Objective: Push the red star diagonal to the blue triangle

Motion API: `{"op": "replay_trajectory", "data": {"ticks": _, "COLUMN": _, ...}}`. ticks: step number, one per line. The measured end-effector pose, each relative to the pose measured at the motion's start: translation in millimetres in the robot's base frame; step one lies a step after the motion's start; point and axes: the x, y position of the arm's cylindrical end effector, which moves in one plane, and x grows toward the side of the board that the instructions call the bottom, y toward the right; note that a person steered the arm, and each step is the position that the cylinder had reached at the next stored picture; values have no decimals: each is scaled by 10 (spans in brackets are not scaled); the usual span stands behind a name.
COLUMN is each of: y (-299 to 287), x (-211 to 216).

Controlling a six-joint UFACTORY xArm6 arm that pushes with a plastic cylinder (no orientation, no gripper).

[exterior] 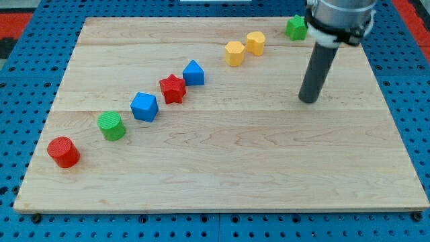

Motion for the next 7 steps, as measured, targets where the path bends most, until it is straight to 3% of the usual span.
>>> {"op": "replay_trajectory", "data": {"ticks": 1, "y": -172, "x": 192}}
{"op": "replay_trajectory", "data": {"ticks": 2, "y": -841, "x": 395}}
{"op": "replay_trajectory", "data": {"ticks": 5, "y": -2688, "x": 264}}
{"op": "replay_trajectory", "data": {"ticks": 6, "y": -2536, "x": 148}}
{"op": "replay_trajectory", "data": {"ticks": 7, "y": -2295, "x": 387}}
